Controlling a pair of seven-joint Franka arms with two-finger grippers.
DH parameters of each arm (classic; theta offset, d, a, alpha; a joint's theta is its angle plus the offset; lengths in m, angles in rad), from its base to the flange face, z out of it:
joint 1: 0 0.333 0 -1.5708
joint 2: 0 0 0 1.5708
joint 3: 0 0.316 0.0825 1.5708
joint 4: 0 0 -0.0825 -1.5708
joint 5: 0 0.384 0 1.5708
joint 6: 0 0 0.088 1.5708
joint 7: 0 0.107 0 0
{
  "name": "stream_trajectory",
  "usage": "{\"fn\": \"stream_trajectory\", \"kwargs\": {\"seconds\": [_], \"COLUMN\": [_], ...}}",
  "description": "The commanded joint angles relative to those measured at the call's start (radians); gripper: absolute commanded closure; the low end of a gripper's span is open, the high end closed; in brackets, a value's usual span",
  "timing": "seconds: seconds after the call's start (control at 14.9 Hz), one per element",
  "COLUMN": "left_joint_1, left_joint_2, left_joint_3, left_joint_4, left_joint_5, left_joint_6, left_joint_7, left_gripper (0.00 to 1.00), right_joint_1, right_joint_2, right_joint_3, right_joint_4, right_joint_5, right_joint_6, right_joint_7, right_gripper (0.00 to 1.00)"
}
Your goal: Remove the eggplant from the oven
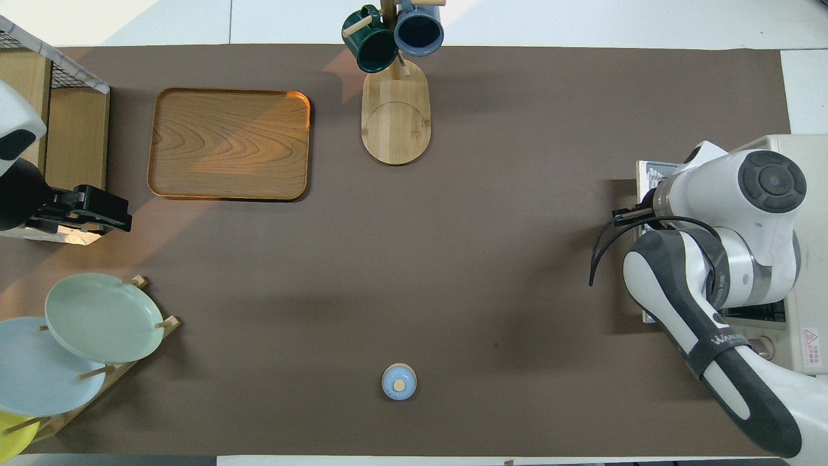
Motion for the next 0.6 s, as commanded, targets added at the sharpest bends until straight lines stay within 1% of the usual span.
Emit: {"fn": "stream_trajectory", "kwargs": {"seconds": [0.0,0.2,0.27,0.33,0.47,0.54], "left_joint_1": [0.011,0.011,0.011,0.011,0.011,0.011], "left_joint_2": [-0.010,-0.010,-0.010,-0.010,-0.010,-0.010], "left_joint_3": [-0.009,-0.009,-0.009,-0.009,-0.009,-0.009], "left_joint_4": [0.000,0.000,0.000,0.000,0.000,0.000], "left_joint_5": [0.022,0.022,0.022,0.022,0.022,0.022], "left_joint_6": [0.006,0.006,0.006,0.006,0.006,0.006], "left_joint_7": [0.004,0.004,0.004,0.004,0.004,0.004], "left_gripper": [0.00,0.00,0.00,0.00,0.00,0.00], "right_joint_1": [0.018,0.045,0.068,0.093,0.093,0.090], "right_joint_2": [0.013,0.048,0.050,0.044,0.047,0.045], "right_joint_3": [-0.004,-0.002,-0.002,0.001,0.001,-0.001], "right_joint_4": [-0.005,-0.004,0.015,0.062,0.186,0.211], "right_joint_5": [0.050,0.084,0.084,0.087,0.084,0.072], "right_joint_6": [0.033,0.048,0.036,-0.014,-0.175,-0.215], "right_joint_7": [0.033,0.073,0.085,0.099,0.101,0.096], "right_gripper": [1.00,1.00,1.00,1.00,1.00,0.94]}}
